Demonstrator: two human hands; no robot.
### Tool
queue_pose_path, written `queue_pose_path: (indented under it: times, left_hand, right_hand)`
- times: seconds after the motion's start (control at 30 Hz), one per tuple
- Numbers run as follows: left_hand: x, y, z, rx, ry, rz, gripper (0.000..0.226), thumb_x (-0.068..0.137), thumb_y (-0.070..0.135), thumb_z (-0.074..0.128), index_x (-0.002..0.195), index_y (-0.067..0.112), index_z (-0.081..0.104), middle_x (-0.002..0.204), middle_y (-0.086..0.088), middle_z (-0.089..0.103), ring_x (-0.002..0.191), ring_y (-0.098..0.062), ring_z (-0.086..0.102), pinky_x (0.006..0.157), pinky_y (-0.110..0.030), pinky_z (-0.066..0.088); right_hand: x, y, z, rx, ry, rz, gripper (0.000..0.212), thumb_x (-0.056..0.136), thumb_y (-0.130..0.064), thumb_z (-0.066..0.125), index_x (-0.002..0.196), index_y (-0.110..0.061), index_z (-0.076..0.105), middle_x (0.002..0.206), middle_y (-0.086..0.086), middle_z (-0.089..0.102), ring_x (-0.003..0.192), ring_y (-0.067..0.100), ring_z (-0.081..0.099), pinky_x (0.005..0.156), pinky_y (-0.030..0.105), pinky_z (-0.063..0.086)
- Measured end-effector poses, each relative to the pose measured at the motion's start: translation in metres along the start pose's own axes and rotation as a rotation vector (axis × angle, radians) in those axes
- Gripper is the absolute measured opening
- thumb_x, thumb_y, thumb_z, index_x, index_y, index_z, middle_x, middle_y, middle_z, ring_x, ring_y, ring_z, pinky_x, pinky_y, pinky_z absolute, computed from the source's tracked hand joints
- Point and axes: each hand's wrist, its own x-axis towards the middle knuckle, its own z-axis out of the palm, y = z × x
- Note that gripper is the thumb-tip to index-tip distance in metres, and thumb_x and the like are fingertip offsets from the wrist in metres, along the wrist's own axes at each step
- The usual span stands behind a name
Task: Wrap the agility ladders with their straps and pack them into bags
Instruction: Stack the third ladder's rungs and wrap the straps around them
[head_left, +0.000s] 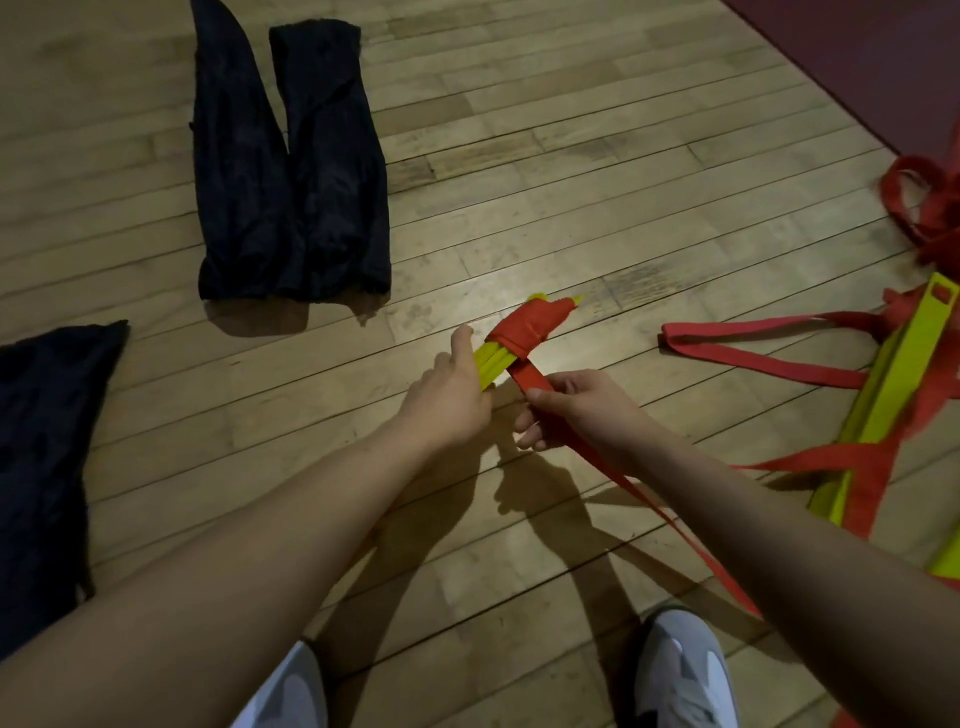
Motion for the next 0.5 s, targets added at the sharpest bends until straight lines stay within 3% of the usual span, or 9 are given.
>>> queue_pose_path:
  times: [0.07,0.13,0.23,0.3,0.37,0.5]
  left_hand:
    - [0.004,-0.002,0.001,0.028,-0.083,-0.082,0.081,0.093,0.040,0.054,0.150,0.018,0.001,0.142,-0.017,0.031,0.129,-0.036,0.037,0.103,-0.045,0.032]
    - [0.005,-0.001,0.001,0.081,-0.165,-0.088,0.079,0.092,0.039,0.054,0.151,0.015,0.006,0.146,-0.016,0.024,0.135,-0.034,0.027,0.107,-0.042,0.026]
    - [0.006,-0.004,0.001,0.122,-0.155,-0.021,0.065,0.088,0.039,0.062,0.139,0.013,0.031,0.133,-0.014,0.038,0.125,-0.032,0.040,0.098,-0.040,0.037]
    - [0.004,-0.007,-0.002,0.159,-0.080,0.009,0.057,0.082,0.043,0.067,0.126,0.015,0.044,0.120,-0.009,0.047,0.112,-0.027,0.050,0.082,-0.037,0.045]
    - [0.000,-0.010,-0.004,0.185,0.007,0.040,0.050,0.080,0.042,0.069,0.118,0.016,0.048,0.112,-0.005,0.049,0.105,-0.024,0.053,0.073,-0.033,0.043]
    - [-0.004,-0.021,0.000,0.014,0.049,0.014,0.046,0.078,0.027,0.072,0.115,0.015,0.047,0.112,-0.006,0.045,0.099,-0.022,0.051,0.076,-0.034,0.047]
  right_hand:
    - [-0.001,0.002,-0.001,-0.001,-0.032,0.018,0.014,0.099,-0.006,0.047,0.091,-0.001,0.057,0.073,0.016,0.066,0.058,0.021,0.066,0.054,0.025,0.053]
    - [-0.002,0.004,0.000,0.011,-0.044,0.019,0.014,0.099,-0.006,0.046,0.093,0.001,0.056,0.072,0.015,0.065,0.056,0.020,0.065,0.053,0.024,0.052]
    - [0.001,0.006,0.001,-0.005,-0.042,0.000,0.014,0.100,-0.006,0.046,0.099,0.004,0.055,0.072,0.014,0.064,0.056,0.019,0.064,0.053,0.024,0.051]
    - [0.001,0.009,0.002,-0.021,-0.044,0.008,0.016,0.099,-0.006,0.047,0.105,0.006,0.056,0.076,0.015,0.065,0.061,0.021,0.065,0.055,0.025,0.052]
    - [0.001,0.011,0.003,-0.010,-0.066,0.029,0.021,0.099,-0.004,0.048,0.116,0.007,0.054,0.079,0.015,0.066,0.066,0.023,0.067,0.058,0.025,0.053]
    - [0.001,0.007,0.011,-0.009,-0.169,0.064,0.019,0.097,-0.001,0.050,0.115,-0.001,0.055,0.085,0.016,0.067,0.071,0.025,0.069,0.060,0.026,0.055]
